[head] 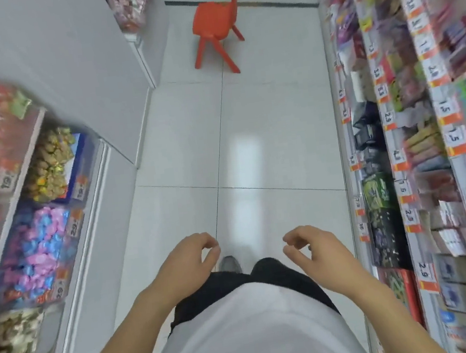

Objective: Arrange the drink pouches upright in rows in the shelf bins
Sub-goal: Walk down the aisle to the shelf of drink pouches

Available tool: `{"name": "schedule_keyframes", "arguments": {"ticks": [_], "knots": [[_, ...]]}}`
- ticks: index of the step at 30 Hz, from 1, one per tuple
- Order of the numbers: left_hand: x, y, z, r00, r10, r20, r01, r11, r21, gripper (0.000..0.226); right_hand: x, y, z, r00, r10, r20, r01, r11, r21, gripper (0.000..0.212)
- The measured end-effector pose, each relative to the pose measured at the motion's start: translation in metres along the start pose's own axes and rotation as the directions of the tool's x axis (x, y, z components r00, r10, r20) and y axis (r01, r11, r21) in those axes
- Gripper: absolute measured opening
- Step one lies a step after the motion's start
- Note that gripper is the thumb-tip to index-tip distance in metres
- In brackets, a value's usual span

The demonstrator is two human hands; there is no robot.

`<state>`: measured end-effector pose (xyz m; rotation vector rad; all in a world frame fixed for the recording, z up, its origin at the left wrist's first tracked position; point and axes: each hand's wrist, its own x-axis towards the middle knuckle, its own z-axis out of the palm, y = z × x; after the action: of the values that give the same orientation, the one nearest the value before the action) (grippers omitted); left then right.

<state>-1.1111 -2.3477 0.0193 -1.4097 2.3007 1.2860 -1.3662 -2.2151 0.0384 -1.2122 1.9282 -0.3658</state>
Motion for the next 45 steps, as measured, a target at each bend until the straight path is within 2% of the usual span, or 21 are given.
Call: {"name": "schedule_keyframes", "arguments": {"ticks": [3, 6, 11, 18, 22, 26, 30, 37, 41, 45], "knots": [[0.091, 0.031, -0.068, 0.998, 0.056, 0.004, -0.057, 0.998, 0.022, 0.021, 0.068, -0.011, -0.047, 0.998, 0.052, -0.028, -0.051, 0.998, 0.029, 0.016], [0.187, 0.054, -0.125, 0.997, 0.079, -0.011, -0.079, 0.996, 0.039, 0.021, 0.149, -0.016, -0.091, 0.996, 0.074, -0.045, -0.072, 0.997, 0.037, 0.019], [0.335, 0.081, -0.205, 0.999, 0.027, -0.022, -0.027, 0.999, 0.02, 0.02, 0.321, -0.035, -0.175, 0.999, 0.023, -0.034, -0.022, 1.0, 0.014, 0.022], [0.489, 0.106, -0.328, 0.994, -0.094, -0.058, 0.092, 0.995, -0.028, 0.019, 0.558, -0.13, -0.303, 0.992, -0.111, 0.058, 0.113, 0.993, -0.025, 0.023], [0.592, 0.097, -0.394, 0.989, -0.123, -0.08, 0.117, 0.99, -0.078, 0.016, 0.69, -0.182, -0.347, 0.981, -0.169, 0.095, 0.175, 0.983, -0.059, 0.019], [0.686, 0.087, -0.461, 0.991, -0.106, -0.078, 0.104, 0.994, -0.031, 0.02, 0.798, -0.225, -0.378, 0.979, -0.18, 0.097, 0.186, 0.981, -0.061, 0.018], [0.776, 0.095, -0.542, 0.992, -0.085, -0.096, 0.083, 0.996, -0.022, 0.017, 0.881, -0.256, -0.416, 0.988, -0.125, 0.092, 0.127, 0.992, -0.011, 0.02], [0.909, 0.112, -0.65, 0.984, -0.107, -0.146, 0.099, 0.993, -0.058, 0.013, 0.988, -0.26, -0.484, 0.993, -0.044, 0.11, 0.048, 0.998, -0.03, 0.015], [0.962, 0.11, -0.681, 0.969, -0.182, -0.164, 0.169, 0.982, -0.088, 0.014, 1.075, -0.267, -0.513, 0.98, -0.08, 0.181, 0.099, 0.99, -0.097, 0.018], [0.985, 0.096, -0.7, 0.94, -0.291, -0.176, 0.255, 0.946, -0.202, 0.012, 1.165, -0.306, -0.529, 0.948, -0.175, 0.266, 0.217, 0.967, -0.136, 0.011]]}}
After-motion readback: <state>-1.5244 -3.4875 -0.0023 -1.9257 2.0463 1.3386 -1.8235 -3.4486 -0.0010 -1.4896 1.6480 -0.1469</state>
